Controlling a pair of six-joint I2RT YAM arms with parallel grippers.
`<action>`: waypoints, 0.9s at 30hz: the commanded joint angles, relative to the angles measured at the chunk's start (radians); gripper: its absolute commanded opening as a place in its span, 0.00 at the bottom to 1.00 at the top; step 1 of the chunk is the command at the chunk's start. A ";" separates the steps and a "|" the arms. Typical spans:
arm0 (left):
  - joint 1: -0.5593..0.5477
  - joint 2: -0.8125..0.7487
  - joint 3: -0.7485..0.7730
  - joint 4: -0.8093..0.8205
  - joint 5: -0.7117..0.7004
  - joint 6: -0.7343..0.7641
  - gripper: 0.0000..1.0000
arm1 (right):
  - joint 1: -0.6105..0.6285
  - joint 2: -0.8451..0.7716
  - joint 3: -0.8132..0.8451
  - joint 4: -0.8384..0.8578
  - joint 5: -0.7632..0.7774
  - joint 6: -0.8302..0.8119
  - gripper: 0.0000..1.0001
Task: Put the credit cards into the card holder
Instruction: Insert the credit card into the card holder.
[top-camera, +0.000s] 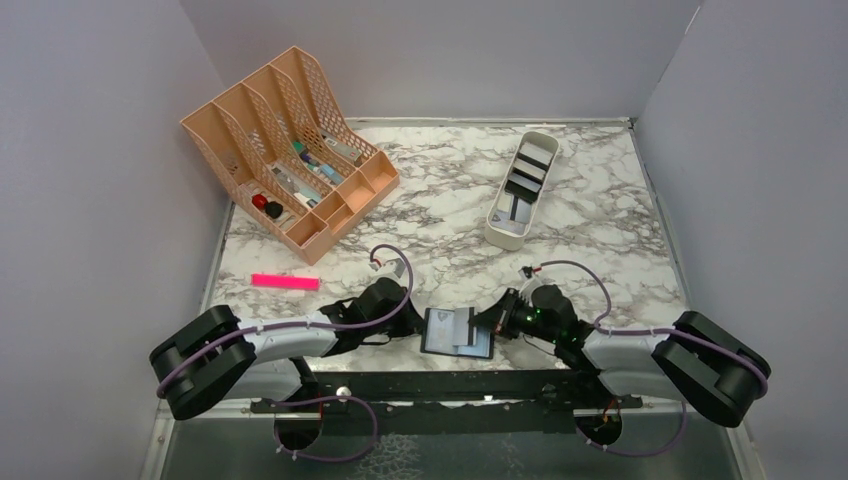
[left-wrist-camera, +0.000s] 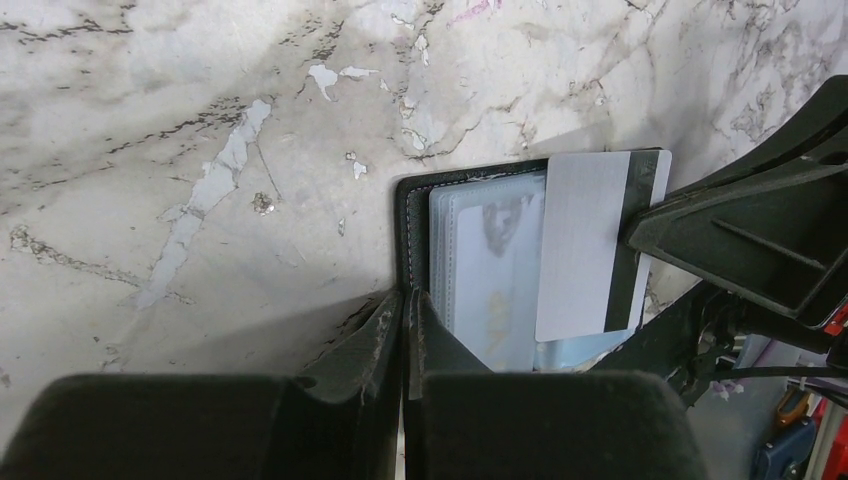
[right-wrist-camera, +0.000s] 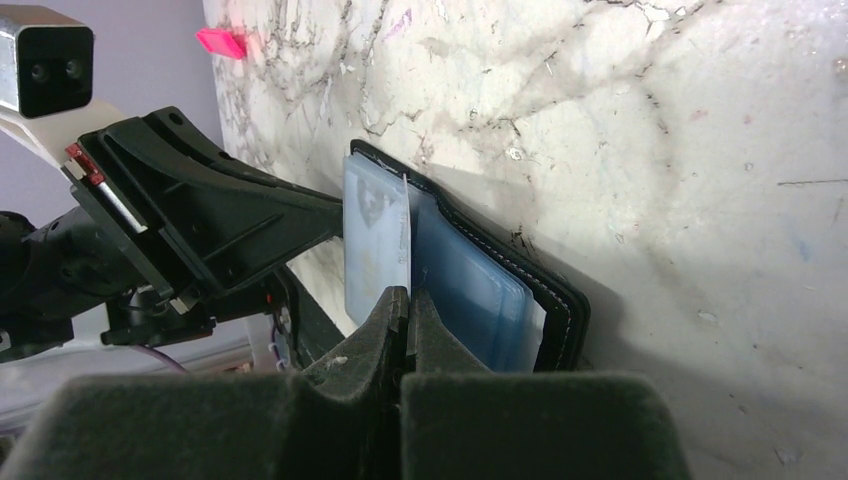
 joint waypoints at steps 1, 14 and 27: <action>-0.008 0.056 -0.038 -0.090 -0.054 0.012 0.06 | 0.006 -0.022 -0.026 0.005 -0.008 0.031 0.01; -0.008 0.093 -0.035 -0.082 -0.062 -0.004 0.04 | 0.028 0.003 -0.041 -0.009 0.002 0.027 0.01; -0.009 0.088 -0.037 -0.101 -0.081 -0.012 0.02 | 0.043 -0.055 -0.072 -0.142 0.022 0.056 0.01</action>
